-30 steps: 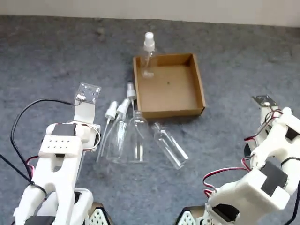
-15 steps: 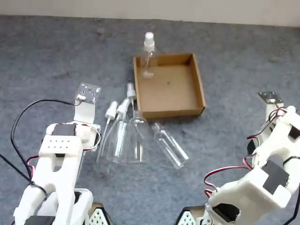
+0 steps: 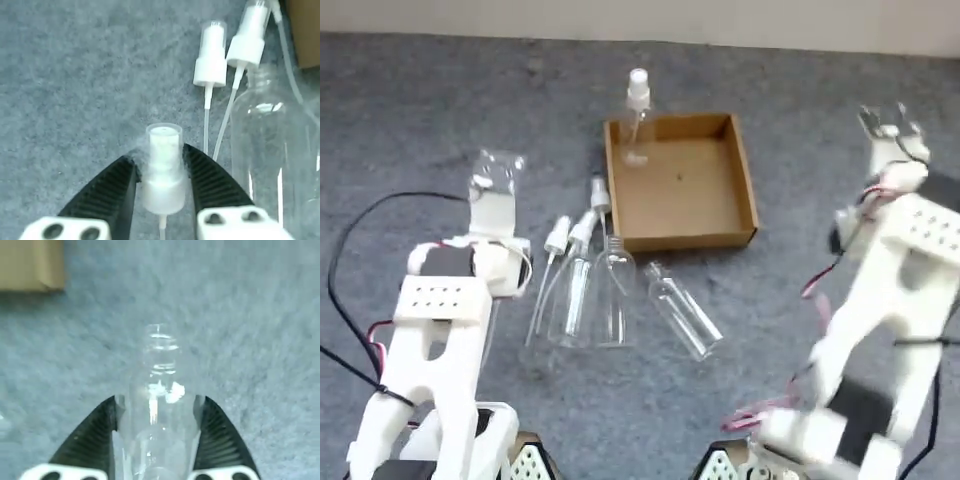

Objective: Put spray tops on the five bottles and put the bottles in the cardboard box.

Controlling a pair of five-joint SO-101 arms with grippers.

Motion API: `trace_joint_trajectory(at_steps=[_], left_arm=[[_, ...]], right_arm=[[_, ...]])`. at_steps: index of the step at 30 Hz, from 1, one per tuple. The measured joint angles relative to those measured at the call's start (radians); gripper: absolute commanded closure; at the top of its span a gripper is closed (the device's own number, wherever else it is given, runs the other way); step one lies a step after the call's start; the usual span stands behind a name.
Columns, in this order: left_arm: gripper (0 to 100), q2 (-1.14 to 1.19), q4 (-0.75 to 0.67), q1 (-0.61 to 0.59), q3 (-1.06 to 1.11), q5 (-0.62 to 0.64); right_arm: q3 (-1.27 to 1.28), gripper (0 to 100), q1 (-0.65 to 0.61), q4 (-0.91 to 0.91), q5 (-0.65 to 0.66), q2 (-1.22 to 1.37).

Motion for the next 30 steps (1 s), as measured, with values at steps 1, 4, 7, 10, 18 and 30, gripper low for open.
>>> trace_joint_trajectory(at_steps=[1, 4, 7, 10, 18, 30], left_arm=[[100, 0.000, 0.025, 0.000, -0.040, 0.006], [100, 0.000, 0.107, 0.000, -0.183, 0.032], [100, 0.000, 0.190, 0.000, -0.354, 0.072], [100, 0.000, 0.247, 0.000, -0.529, 0.130], [100, -0.009, 0.264, 0.000, -0.876, 0.367], [100, -0.213, 0.255, 0.028, -0.835, 0.611]], right_arm=[[0.029, 99.5, -0.048, 0.000, -0.026, -0.069], [0.166, 99.5, -0.199, -0.038, -0.107, -0.256], [0.327, 99.5, -0.393, -0.110, -0.196, -0.408], [0.471, 99.5, -0.572, -0.186, -0.267, -0.520], [0.795, 99.5, -0.968, -0.482, -0.321, -0.707], [1.154, 99.5, -1.138, -0.806, -0.322, -0.962]])
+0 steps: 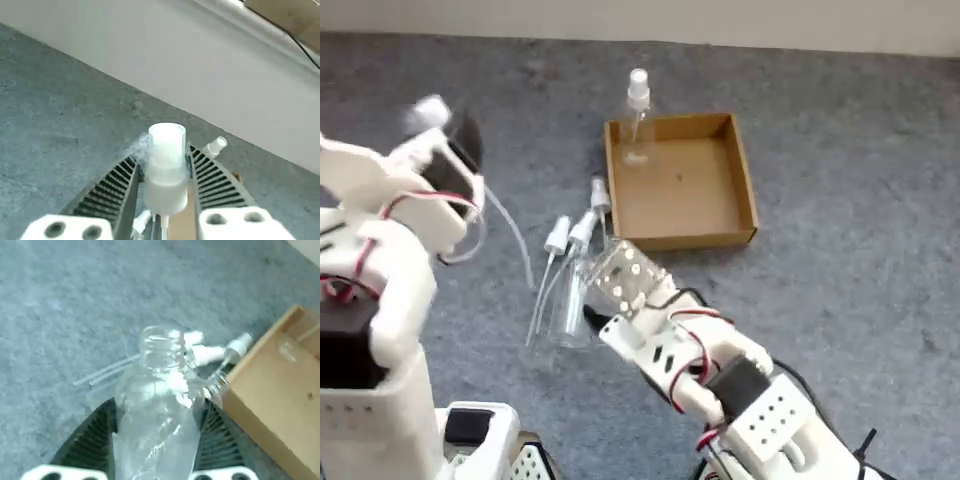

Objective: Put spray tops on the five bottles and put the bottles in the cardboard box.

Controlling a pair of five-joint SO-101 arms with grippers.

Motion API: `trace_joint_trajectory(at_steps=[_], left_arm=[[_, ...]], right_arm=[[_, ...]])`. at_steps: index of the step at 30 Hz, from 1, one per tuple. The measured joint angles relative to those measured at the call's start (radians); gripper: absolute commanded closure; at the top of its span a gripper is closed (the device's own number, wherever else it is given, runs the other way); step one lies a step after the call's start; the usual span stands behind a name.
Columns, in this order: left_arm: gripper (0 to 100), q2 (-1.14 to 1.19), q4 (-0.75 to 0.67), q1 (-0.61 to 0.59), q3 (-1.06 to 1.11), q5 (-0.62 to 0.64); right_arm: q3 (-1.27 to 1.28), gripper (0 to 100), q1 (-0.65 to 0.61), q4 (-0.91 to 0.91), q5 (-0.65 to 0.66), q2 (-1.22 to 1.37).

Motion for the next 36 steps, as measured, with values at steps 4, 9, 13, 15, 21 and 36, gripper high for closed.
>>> trace_joint_trajectory(at_steps=[4, 9, 13, 15, 21, 36], left_arm=[[100, -0.106, -0.107, 0.092, 0.170, 0.002], [100, -0.307, -0.315, 0.117, 0.431, 0.002], [100, -0.440, -0.428, 0.118, 0.585, 0.000], [100, -0.479, -0.445, 0.118, 0.623, -0.006], [100, -0.483, -0.505, 0.120, 0.629, -0.011], [100, -0.497, -0.451, 0.140, 0.660, -0.011]], right_arm=[[0.006, 99.5, -0.057, -0.008, 0.000, -0.048], [0.006, 99.5, -0.077, -0.011, 0.000, -0.058], [0.006, 99.5, -0.077, -0.011, 0.000, -0.060], [0.006, 99.5, -0.078, -0.011, 0.000, -0.060], [0.006, 99.5, -0.080, -0.011, 0.000, -0.060], [0.061, 99.5, -0.080, -0.011, 0.000, -0.063]])
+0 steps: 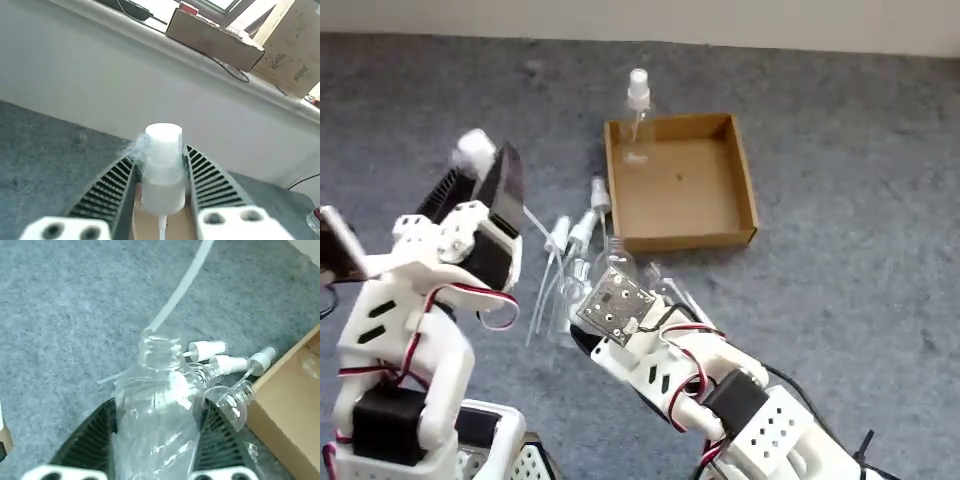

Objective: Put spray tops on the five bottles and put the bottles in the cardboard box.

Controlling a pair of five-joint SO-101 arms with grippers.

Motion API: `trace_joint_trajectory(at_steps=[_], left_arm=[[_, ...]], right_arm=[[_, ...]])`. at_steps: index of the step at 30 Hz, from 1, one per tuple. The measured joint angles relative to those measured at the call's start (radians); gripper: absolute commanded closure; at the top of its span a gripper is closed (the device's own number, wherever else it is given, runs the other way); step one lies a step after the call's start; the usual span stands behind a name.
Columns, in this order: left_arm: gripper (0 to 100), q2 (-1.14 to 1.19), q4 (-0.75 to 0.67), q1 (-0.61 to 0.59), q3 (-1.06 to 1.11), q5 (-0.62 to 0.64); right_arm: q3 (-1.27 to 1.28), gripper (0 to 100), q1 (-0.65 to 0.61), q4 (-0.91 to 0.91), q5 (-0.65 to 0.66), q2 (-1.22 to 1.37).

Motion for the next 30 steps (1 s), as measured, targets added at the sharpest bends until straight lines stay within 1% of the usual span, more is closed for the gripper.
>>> trace_joint_trajectory(at_steps=[6, 13, 15, 19, 21, 25, 30], left_arm=[[100, 0.009, -0.002, 0.009, 0.110, 0.000], [100, 0.005, -0.002, 0.049, 0.140, 0.000], [100, 0.005, -0.002, 0.060, 0.144, -0.003], [100, 0.005, 0.018, 0.103, 0.166, -0.075], [100, 0.003, 0.023, 0.140, 0.193, -0.124], [100, 0.005, 0.023, 0.218, 0.262, -0.184], [100, 0.005, 0.023, 0.244, 0.276, -0.192]], right_arm=[[0.000, 99.5, 0.000, 0.000, 0.000, 0.000], [0.000, 99.5, 0.000, 0.000, 0.000, 0.000], [0.000, 99.5, 0.002, 0.000, -0.018, 0.000], [0.000, 99.5, 0.066, 0.000, -0.117, 0.000], [0.000, 99.5, 0.089, 0.000, -0.133, 0.000], [0.000, 99.5, 0.100, 0.000, -0.089, 0.000], [0.000, 99.5, 0.106, 0.000, -0.044, 0.000]])
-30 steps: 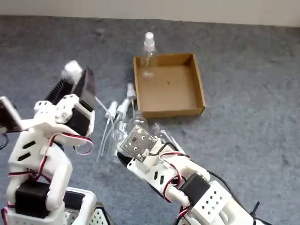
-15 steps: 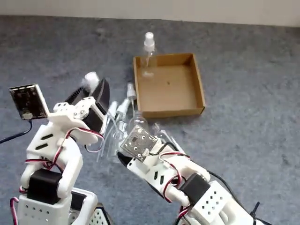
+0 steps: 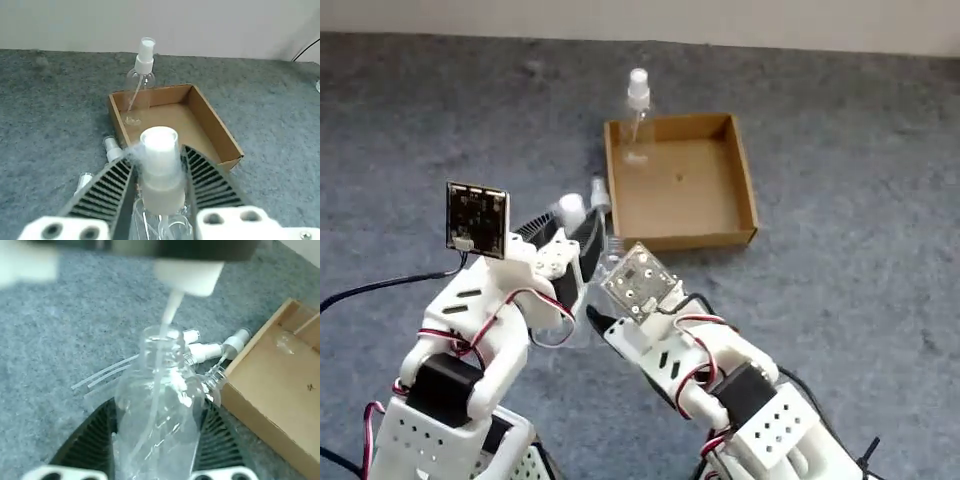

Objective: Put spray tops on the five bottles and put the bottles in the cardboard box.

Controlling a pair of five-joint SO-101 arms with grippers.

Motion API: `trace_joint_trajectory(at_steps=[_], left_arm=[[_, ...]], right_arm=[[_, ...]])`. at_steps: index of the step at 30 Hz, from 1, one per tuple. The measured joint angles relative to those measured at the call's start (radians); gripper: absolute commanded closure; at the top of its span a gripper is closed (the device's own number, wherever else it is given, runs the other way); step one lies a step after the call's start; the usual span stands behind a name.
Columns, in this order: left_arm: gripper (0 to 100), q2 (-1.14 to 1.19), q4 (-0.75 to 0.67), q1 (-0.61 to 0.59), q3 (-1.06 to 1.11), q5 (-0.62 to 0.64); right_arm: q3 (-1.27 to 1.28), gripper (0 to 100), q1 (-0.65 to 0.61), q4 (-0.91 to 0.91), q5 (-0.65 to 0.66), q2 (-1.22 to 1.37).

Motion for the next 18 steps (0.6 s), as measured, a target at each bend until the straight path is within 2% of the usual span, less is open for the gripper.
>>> trace_joint_trajectory(at_steps=[3, 9, 18], left_arm=[[100, 0.000, 0.000, 0.011, 0.018, 0.000], [100, -0.014, 0.015, 0.012, 0.023, -0.021], [100, -0.014, 0.064, 0.012, 0.023, -0.031]], right_arm=[[0.000, 99.5, 0.000, -0.009, -0.008, 0.000], [0.028, 99.5, -0.002, -0.173, -0.084, 0.002], [0.046, 99.5, -0.002, -0.189, -0.095, 0.002]])
